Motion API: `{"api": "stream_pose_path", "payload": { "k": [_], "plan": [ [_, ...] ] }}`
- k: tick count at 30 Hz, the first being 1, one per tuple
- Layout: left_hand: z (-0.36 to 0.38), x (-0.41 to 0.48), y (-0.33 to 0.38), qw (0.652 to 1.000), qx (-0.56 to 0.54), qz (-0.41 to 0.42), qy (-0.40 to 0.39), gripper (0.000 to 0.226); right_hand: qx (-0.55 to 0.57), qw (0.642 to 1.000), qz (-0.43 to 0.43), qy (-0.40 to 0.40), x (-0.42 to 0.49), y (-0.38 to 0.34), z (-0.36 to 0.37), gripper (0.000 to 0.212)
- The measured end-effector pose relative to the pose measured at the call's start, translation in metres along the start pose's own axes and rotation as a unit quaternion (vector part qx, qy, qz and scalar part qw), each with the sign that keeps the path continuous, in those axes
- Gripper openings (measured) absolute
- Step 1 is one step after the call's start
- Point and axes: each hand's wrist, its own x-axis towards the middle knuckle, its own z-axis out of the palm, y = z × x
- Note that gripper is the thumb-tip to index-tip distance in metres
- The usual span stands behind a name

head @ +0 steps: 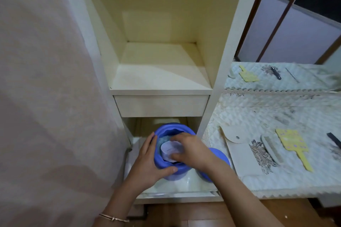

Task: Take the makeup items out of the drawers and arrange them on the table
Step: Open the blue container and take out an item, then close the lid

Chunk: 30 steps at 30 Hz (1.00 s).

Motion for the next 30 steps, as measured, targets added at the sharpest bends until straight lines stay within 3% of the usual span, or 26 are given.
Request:
{"api": "stream_pose_path", "payload": {
  "k": [2,5,9,12,15,18,20,23,27,30],
  "plan": [
    [0.000,0.000,0.000,1.000,0.001,0.007,0.003,0.112,-0.035,0.995,0.041,-0.082,0.014,-0.006,0.002,0.055],
    [0.000,0.000,-0.001,1.000,-0.009,0.012,0.007,0.111,-0.093,0.985,0.046,-0.138,0.023,-0.008,0.001,0.051],
    [0.002,0.001,-0.003,1.000,-0.014,0.012,0.008,0.109,-0.131,0.978,0.048,-0.156,0.027,-0.006,0.001,0.051],
    [0.003,0.003,-0.007,1.000,-0.020,0.009,0.005,0.109,-0.111,0.988,0.032,-0.098,0.023,-0.009,0.002,0.034],
    [0.002,0.005,-0.010,0.999,-0.032,0.009,-0.001,0.104,-0.078,0.997,0.015,0.010,0.009,-0.008,-0.007,0.028],
    [0.005,0.006,-0.009,0.997,-0.035,0.014,0.061,0.082,0.064,0.991,-0.003,0.120,-0.017,-0.001,-0.023,0.021],
    [0.007,0.008,-0.004,0.992,-0.036,0.017,0.117,0.069,0.210,0.962,-0.002,0.174,-0.039,0.008,-0.033,0.019],
    [0.011,0.011,0.004,0.987,-0.035,0.006,0.156,0.059,0.308,0.905,0.042,0.291,-0.062,0.033,-0.040,0.015],
    [0.018,0.018,0.010,0.984,-0.027,-0.027,0.173,0.055,0.297,0.838,0.171,0.424,-0.062,0.083,-0.029,0.014],
    [0.021,0.019,0.009,0.980,-0.030,-0.039,0.192,0.055,0.245,0.854,0.222,0.402,-0.036,0.118,-0.019,0.009]
  ]
}}
